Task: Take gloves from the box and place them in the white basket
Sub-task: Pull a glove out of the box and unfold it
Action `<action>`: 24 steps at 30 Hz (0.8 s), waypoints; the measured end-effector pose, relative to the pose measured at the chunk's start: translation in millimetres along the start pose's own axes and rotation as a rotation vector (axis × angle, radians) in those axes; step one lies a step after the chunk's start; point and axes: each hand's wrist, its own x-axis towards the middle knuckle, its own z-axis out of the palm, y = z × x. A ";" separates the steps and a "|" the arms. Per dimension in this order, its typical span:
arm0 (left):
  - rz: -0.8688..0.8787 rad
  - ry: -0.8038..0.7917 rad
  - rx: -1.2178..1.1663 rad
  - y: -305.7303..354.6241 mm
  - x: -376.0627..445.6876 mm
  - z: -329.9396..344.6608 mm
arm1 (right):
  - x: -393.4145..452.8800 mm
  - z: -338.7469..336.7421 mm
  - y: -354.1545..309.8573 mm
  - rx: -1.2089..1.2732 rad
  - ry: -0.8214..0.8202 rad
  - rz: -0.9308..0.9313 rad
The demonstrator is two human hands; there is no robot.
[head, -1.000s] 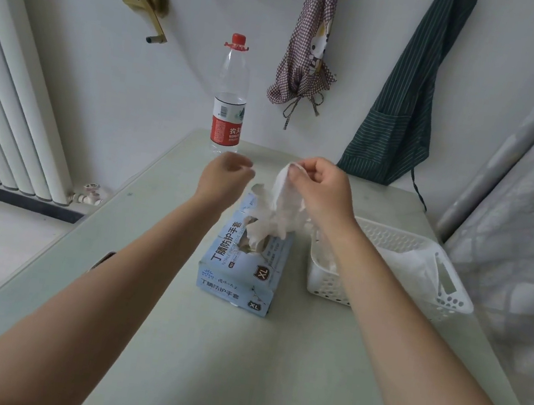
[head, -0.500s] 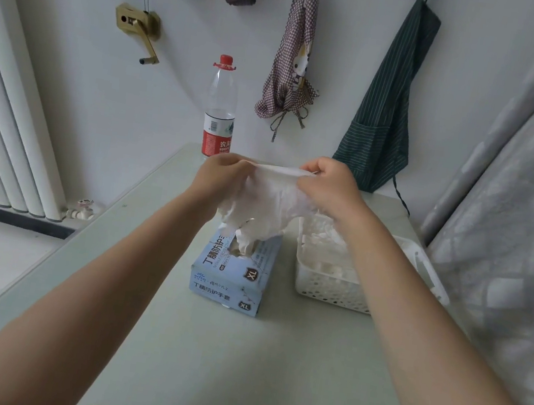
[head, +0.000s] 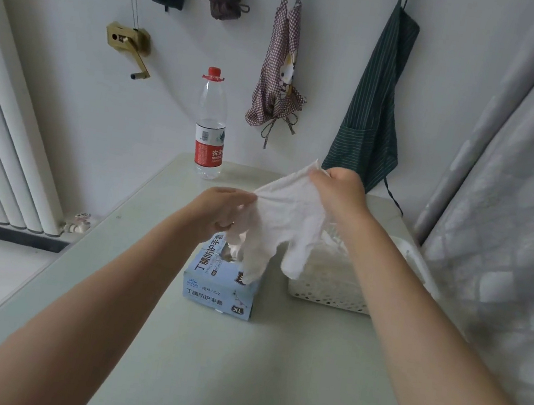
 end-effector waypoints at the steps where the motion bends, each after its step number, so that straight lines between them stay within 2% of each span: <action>1: -0.013 0.026 0.003 -1.8 3.1 3.2 | 0.6 -1.8 6.3 -0.016 -0.011 0.010; 5: -0.016 0.103 0.055 -0.5 18.2 19.7 | 7.8 -13.7 25.2 0.043 -0.048 0.086; 8: 0.123 0.184 0.175 12.2 25.5 24.2 | 11.6 -21.7 31.4 0.067 -0.042 0.113; 11: 0.262 0.234 0.425 20.2 51.3 54.1 | 20.7 -45.6 63.0 -0.011 0.021 0.146; 17: 0.324 0.112 0.803 -8.0 84.5 122.8 | 24.6 -80.2 140.9 -0.240 0.112 0.235; 21: 0.525 0.146 1.027 -25.5 89.3 150.8 | 28.9 -94.1 170.3 -0.337 0.140 0.210; 24: 0.632 -0.062 1.031 -33.7 78.5 171.0 | 31.7 -99.6 180.3 -0.431 0.162 0.173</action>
